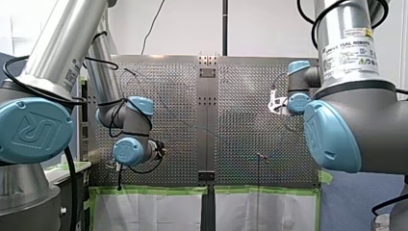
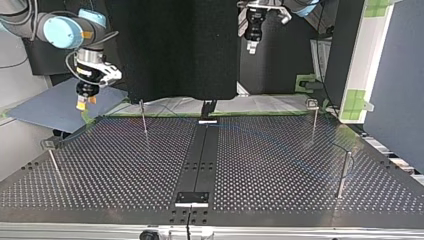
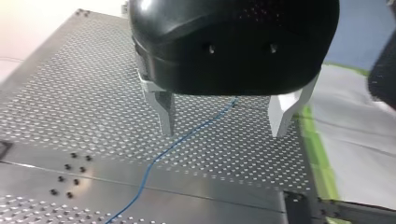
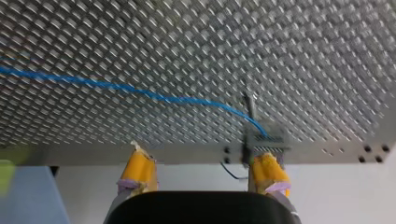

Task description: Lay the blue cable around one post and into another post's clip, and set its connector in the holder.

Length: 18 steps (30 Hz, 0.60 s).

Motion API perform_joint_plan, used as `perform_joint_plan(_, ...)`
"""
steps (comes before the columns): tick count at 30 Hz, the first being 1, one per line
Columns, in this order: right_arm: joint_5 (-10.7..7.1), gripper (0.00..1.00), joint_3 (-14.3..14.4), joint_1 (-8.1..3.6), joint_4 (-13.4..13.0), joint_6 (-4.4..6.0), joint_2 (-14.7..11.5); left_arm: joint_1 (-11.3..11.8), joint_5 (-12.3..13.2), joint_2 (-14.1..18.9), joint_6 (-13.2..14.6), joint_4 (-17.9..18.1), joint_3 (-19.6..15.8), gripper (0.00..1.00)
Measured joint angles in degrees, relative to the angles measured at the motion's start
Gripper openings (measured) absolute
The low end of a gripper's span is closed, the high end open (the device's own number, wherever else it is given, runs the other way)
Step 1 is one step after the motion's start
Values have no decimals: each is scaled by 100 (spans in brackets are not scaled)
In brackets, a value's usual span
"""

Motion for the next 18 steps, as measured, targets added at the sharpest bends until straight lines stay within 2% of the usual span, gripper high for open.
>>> perform_joint_plan(4, -103, 100, 70, 186, 29, 24, 6, 18, 2, 0, -38, 219, 9, 100)
perform_joint_plan(10, -388, 100, 230, 502, 36, 45, 8, 32, 134, 0, -114, 523, 74, 100)
perform_joint_plan(15, -661, 100, 375, 779, 86, 24, 10, 34, 362, 1, -313, 773, 116, 100)
perform_joint_plan(18, -718, 100, 420, 923, 192, -31, 10, 35, 476, 0, -457, 894, 122, 100)
